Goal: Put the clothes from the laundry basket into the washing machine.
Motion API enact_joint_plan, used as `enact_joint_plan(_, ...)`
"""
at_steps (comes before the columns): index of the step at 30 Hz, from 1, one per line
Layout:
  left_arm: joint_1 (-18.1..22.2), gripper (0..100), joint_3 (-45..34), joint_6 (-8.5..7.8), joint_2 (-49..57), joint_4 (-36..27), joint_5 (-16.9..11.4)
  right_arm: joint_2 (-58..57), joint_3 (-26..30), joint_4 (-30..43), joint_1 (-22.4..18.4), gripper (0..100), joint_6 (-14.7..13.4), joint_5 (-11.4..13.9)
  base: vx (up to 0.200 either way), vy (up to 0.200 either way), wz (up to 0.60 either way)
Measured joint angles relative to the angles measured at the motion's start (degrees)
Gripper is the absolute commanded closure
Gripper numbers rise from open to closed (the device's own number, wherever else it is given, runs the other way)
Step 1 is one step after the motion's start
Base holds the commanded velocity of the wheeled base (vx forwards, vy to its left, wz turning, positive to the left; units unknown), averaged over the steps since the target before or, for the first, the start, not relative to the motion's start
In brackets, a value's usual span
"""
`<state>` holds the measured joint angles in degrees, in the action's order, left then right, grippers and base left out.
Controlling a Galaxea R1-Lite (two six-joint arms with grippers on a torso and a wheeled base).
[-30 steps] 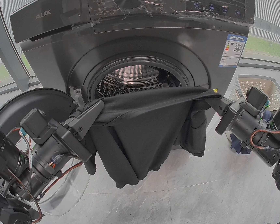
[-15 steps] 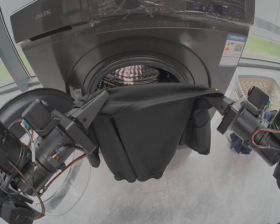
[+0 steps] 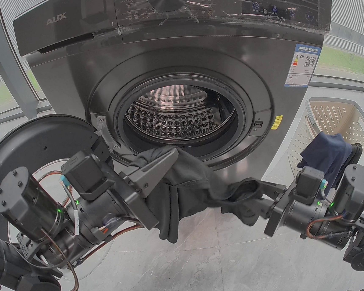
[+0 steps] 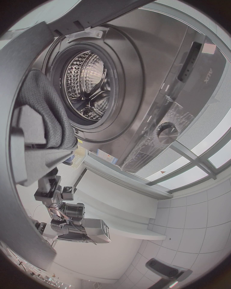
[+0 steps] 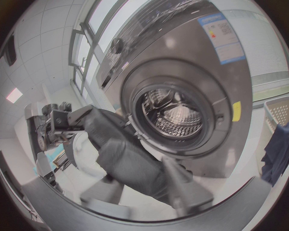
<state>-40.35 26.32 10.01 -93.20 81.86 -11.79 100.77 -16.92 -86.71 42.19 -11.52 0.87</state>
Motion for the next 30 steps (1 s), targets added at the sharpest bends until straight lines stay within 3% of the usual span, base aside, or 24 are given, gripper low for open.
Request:
enact_joint_plan(13,0.2,100,5.4,-0.35,-2.3,0.3,2.0,9.9,0.8,-0.1,7.9,0,-0.2,0.3,0.0,0.0,0.0)
enact_joint_plan(21,-0.2,100,6.9,-0.3,-0.5,0.3,1.9,12.6,0.0,-0.2,6.5,0,-0.1,0.3,0.0,0.0,0.0)
enact_joint_plan(30,-0.4,100,6.9,-0.3,0.8,0.3,1.8,16.3,-8.3,-0.7,2.1,0,0.1,0.3,0.0,0.0,0.0)
